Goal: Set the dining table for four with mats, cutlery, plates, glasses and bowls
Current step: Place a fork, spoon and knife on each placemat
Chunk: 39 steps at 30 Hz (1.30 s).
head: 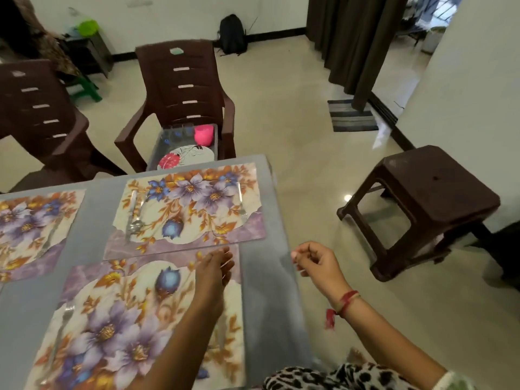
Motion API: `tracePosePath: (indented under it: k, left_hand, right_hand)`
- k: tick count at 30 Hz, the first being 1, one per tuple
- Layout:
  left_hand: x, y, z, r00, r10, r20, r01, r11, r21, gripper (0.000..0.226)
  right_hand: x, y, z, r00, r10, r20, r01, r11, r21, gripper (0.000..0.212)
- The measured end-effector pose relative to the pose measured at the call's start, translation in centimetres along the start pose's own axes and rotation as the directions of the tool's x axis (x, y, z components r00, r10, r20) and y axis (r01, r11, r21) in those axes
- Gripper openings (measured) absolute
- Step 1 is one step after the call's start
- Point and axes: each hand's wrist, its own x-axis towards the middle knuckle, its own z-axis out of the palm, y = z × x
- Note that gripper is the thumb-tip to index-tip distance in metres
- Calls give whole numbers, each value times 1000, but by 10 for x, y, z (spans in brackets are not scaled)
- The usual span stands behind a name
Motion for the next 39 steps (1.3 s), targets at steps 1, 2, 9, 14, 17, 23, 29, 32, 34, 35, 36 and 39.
tracePosePath:
  k: [1, 2, 9, 14, 17, 23, 29, 32, 34, 35, 36, 39]
  left_hand:
    - [-6, -5, 26, 1000, 5, -26, -5, 1000, -13, 17]
    - [-11, -10, 52, 999, 7, -44, -9, 999, -37, 17]
    - [-39, -29, 213, 999, -28, 20, 30, 994, -104, 20]
    - [-43, -15, 262, 1000, 25, -11, -26, 996, -82, 19]
    - [-41, -8, 271, 998, 46, -45, -50, 994, -94, 18]
    - [-19, 11, 276, 989, 53, -137, -76, 983, -169, 20]
    - [37, 40, 280, 972, 26, -234, -90, 959, -268, 20]
    - [80, 62, 286, 956, -16, -292, -86, 939, -333, 19]
    - [109, 79, 288, 950, -36, -311, -79, 933, -351, 21]
    - [125, 88, 288, 945, -53, -323, -69, 931, -357, 21]
    - [139, 99, 289, 938, -70, -340, -62, 930, -363, 22]
    - [176, 130, 295, 907, -93, -411, -82, 918, -388, 18]
  right_hand:
    - [9, 1, -23, 1000, -10, 25, 10, 1000, 11, 8]
    - [18, 0, -45, 999, -31, 42, 31, 999, 18, 6]
    - [63, -25, -169, 991, -130, 36, 130, 991, -24, 11]
    - [96, -36, -216, 988, -154, 30, 154, 988, 1, 15]
    - [107, -38, -232, 991, -132, 30, 132, 991, 32, 13]
    - [157, -59, -229, 984, -145, 105, 144, 989, 18, 4]
    - [233, -78, -202, 963, -128, 239, 137, 990, -23, 6]
    - [286, -91, -182, 953, -105, 283, 124, 991, -47, 4]
    - [322, -106, -167, 944, -106, 312, 131, 990, -60, 5]
    - [340, -115, -160, 938, -108, 330, 138, 988, -72, 6]
    - [359, -124, -152, 932, -113, 345, 149, 986, -78, 6]
    - [410, -149, -126, 910, -144, 389, 193, 977, -89, 5]
